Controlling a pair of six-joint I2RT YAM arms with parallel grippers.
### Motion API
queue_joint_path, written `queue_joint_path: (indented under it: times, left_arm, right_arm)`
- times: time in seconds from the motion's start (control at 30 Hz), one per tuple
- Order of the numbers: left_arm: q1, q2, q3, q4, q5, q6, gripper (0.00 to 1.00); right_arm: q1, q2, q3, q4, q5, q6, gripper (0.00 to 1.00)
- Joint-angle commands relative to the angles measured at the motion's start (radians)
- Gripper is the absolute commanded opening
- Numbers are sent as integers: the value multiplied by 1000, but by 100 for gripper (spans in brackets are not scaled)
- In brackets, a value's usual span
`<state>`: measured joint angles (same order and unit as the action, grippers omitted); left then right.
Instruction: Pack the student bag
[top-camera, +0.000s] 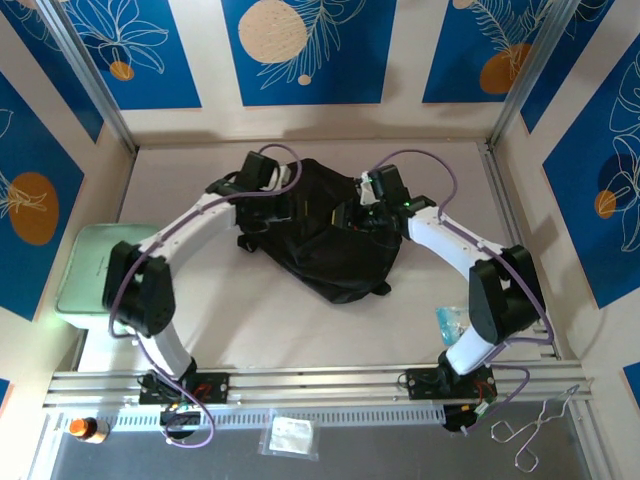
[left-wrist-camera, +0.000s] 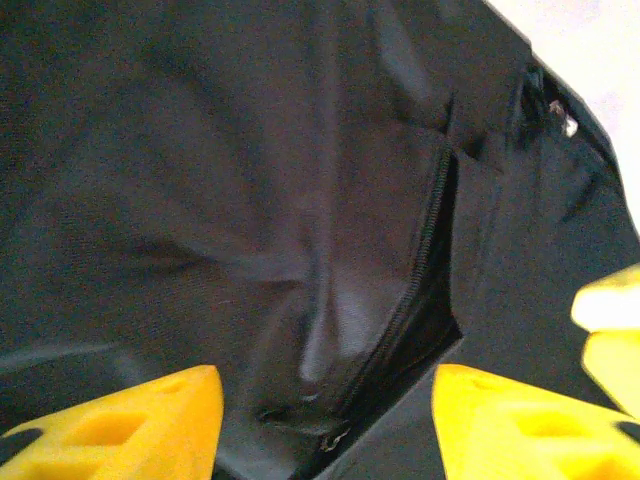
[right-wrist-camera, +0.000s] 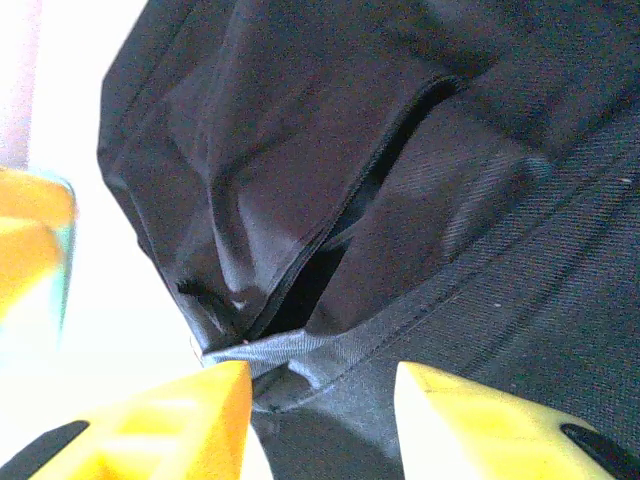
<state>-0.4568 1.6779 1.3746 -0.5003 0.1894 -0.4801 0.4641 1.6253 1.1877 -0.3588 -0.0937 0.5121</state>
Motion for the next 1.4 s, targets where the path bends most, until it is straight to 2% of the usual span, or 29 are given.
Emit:
queue_joint_path:
  times: [0.0,0.17,0.37,0.53,0.73,1.07,1.17,1.2,1.37]
  left_arm:
    - [61,-108,-83,31,-65,-36,64]
    - [146,-234,-214,49,-115,-50,83]
    - [215,-315,-292,46,-137,-50,95]
    - [230,-338,-313,55,-137,-45,98]
    - [233,-339,-330,87,-114,-38,100]
    - [234,-324,-330,86,-110,-46,100]
    - [233,-323,-332,83,-108,-50,100]
    - [234,-323,-332,81,-104,-53,100]
    - [234,-322,-327,90,4,-105,100]
  right_arm:
    - [80,47,95,-132,91,-216,44]
    - [191,160,234,-190,170,-374,45]
    - [263,338,424,-291,244,-518,41]
    - [283,423,495,-329,271,-576,41]
    - [285,494,540,-330,382,-588,33]
    - [283,534,562,-295,321,-575,20]
    - [280,522,569,-299,317,-535,4]
    - [278,509,566,-296,320,-518,1]
    - [270,370,477,-215,284,-453,0]
